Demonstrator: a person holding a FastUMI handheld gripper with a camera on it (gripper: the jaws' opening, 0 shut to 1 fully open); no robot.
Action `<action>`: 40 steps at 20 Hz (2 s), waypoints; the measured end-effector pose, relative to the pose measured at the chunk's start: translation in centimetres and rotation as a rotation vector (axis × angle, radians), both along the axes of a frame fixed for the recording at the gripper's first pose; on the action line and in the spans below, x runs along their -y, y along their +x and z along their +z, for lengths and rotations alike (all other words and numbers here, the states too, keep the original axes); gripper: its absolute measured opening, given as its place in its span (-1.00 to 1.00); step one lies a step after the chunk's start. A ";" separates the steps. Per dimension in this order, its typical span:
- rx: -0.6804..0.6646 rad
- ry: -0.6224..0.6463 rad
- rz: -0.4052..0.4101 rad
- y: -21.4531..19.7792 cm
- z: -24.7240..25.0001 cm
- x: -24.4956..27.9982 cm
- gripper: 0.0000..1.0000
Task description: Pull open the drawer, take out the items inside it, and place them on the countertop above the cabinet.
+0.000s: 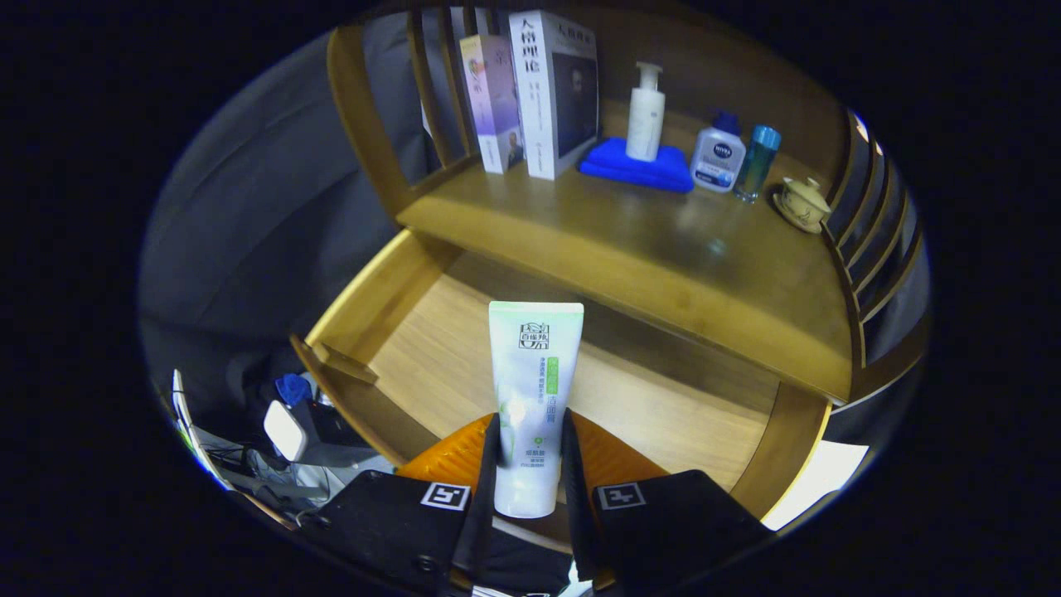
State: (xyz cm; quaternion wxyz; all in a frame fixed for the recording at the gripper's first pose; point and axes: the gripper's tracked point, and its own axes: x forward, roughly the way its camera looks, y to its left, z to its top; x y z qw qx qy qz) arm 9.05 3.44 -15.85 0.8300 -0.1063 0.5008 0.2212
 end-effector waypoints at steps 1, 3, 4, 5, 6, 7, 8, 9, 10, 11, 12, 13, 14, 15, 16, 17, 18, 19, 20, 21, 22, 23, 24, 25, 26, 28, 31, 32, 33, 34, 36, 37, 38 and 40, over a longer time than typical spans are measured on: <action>0.013 0.012 0.000 0.3 0.9 -0.1 -0.17; 0.051 0.020 -0.016 1.5 2.5 0.3 -0.17; 0.069 0.021 -0.036 2.2 3.1 0.6 -0.17; 0.082 0.027 -0.049 3.0 3.6 0.8 -0.17; 0.090 0.045 -0.070 3.8 4.2 0.8 -0.17; 0.095 0.072 -0.096 4.7 4.7 0.7 -0.17; 0.098 0.106 -0.128 5.8 5.2 0.5 -0.17; 0.099 0.140 -0.166 7.1 5.6 0.5 -0.17; 0.099 0.175 -0.211 8.2 5.9 0.5 -0.17; 0.104 0.211 -0.265 9.5 6.1 0.5 -0.17; 0.108 0.228 -0.309 10.8 6.0 0.5 -0.17; 0.110 0.232 -0.331 12.0 5.8 0.5 -0.17; 0.117 0.235 -0.355 13.2 5.5 0.5 -0.17; 0.121 0.234 -0.380 14.2 5.2 0.6 -0.17; 0.117 0.239 -0.407 14.5 4.8 0.7 -0.17; 0.107 0.243 -0.434 15.2 4.4 0.9 -0.17; 0.097 0.243 -0.457 16.0 3.8 1.2 -0.17; 0.078 0.233 -0.482 16.4 3.1 1.6 -0.18; 0.062 0.221 -0.504 16.8 2.5 2.0 -0.18; 0.052 0.217 -0.519 17.3 2.3 2.1 -0.17; 0.043 0.211 -0.524 17.8 2.0 2.3 -0.17; 0.044 0.206 -0.536 18.2 1.8 2.6 -0.17; 0.042 0.197 -0.544 18.6 1.5 2.9 -0.17; 0.043 0.189 -0.556 19.0 1.3 3.2 -0.17; 0.036 0.184 -0.562 19.2 0.9 3.3 -0.17; 0.015 0.176 -0.577 19.5 0.1 3.8 -0.16; 0.008 0.164 -0.587 19.8 -0.7 4.1 -0.12; 0.012 0.164 -0.590 19.8 -0.8 4.1 -0.10; 0.014 0.165 -0.597 19.8 -1.0 4.2 -0.07; 0.020 0.175 -0.604 19.9 -1.0 4.1 -0.04; 0.026 0.205 -0.609 19.6 -0.6 3.6 0.21; 0.051 0.227 -0.602 19.9 -0.3 3.3 0.34; 0.091 0.242 -0.590 19.7 0.6 3.1 0.46; 0.192 0.215 -0.569 19.1 2.4 3.8 0.71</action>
